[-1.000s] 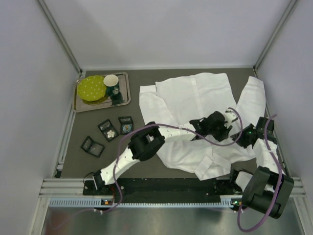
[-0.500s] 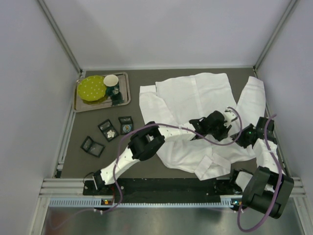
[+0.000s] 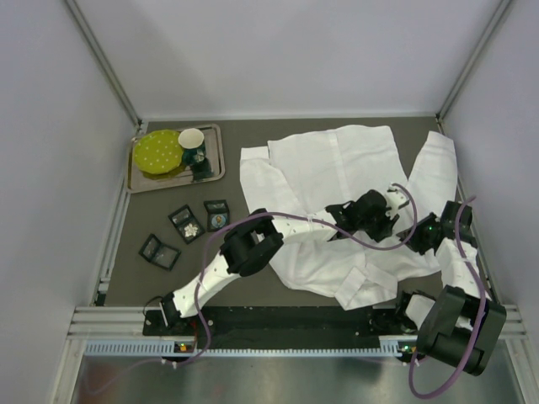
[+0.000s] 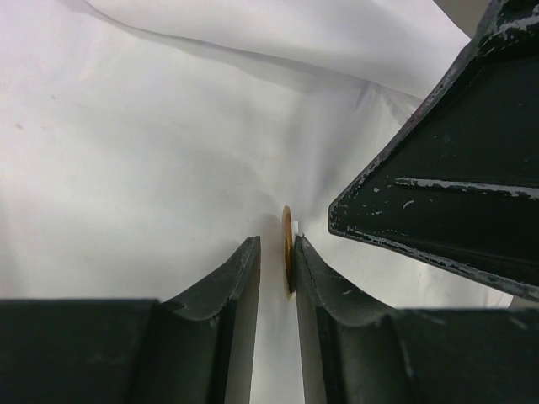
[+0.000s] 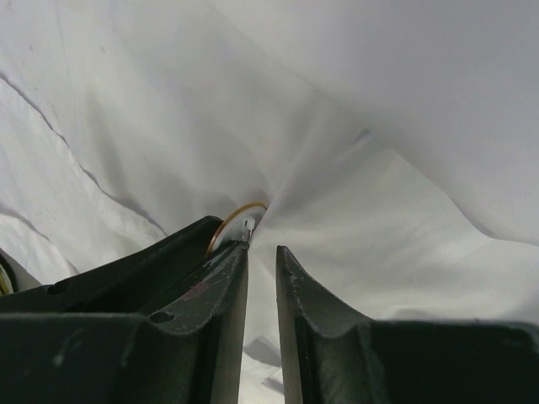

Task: Remove the brooch from the garment
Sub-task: Remove the brooch from the clothes.

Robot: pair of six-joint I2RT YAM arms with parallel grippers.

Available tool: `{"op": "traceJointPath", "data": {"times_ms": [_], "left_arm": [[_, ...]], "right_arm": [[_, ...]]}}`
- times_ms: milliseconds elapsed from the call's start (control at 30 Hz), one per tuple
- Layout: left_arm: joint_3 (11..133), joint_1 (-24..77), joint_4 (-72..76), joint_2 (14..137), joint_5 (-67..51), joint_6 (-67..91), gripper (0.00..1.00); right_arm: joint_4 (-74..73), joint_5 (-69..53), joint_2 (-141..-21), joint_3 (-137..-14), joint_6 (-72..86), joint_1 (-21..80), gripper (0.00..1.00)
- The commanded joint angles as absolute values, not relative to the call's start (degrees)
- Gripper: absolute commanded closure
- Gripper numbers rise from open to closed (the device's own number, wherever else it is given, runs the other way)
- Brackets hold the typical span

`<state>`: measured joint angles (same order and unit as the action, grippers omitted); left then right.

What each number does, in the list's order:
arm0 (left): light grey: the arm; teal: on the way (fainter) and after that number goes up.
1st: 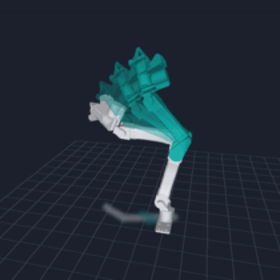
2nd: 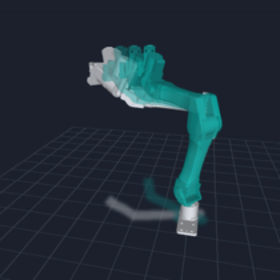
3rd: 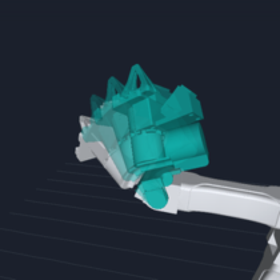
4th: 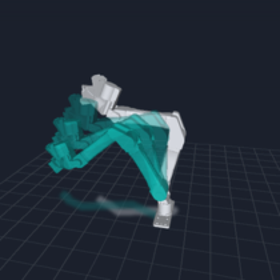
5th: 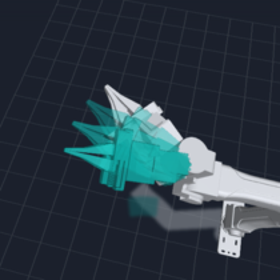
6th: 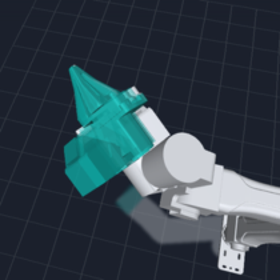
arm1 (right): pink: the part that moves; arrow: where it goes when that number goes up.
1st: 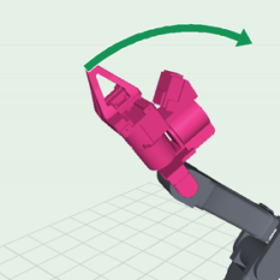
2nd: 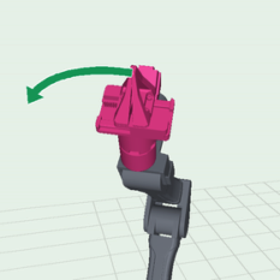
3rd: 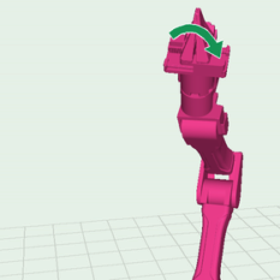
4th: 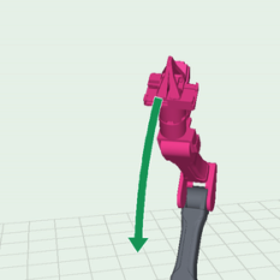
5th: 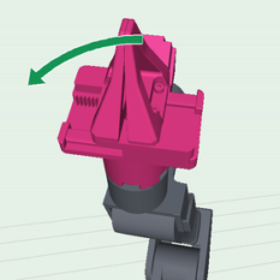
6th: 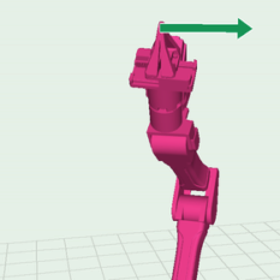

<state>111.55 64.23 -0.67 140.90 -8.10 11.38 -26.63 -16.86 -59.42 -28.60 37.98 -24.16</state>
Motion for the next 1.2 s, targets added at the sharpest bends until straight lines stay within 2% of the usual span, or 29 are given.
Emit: {"op": "traceJointPath", "data": {"times_ms": [0, 167, 400, 567, 767, 1167], "left_arm": [[113.4, 63.9, 0.3, 136.1, -8.0, 10.3, 0.71], [113.1, 64.0, 0.3, 136.1, -8.4, 10.9, 0.71], [113.5, 63.9, -1.4, 136.4, -8.9, 10.9, 0.79], [112.4, 63.9, -0.7, 135.6, -8.5, 10.9, 0.93], [108.6, 64.0, 4.7, 133.4, -9.0, 10.6, 1.00], [104.5, 64.9, 9.7, 132.5, -8.4, 8.9, 1.00]], "right_arm": [[-26.7, -17.5, -59.4, -29.8, 37.4, -24.5, 0.79], [-26.8, -17.5, -59.5, -29.6, 37.4, -24.5, 0.79], [-26.7, -17.3, -59.3, -29.1, 37.5, -24.5, 0.79], [-26.7, -17.0, -60.4, -29.2, 37.8, -24.5, 0.80], [-25.1, -18.4, -61.0, -28.1, 37.0, -24.5, 0.84], [-22.7, -22.3, -62.3, -27.7, 36.3, -24.3, 0.90]]}}
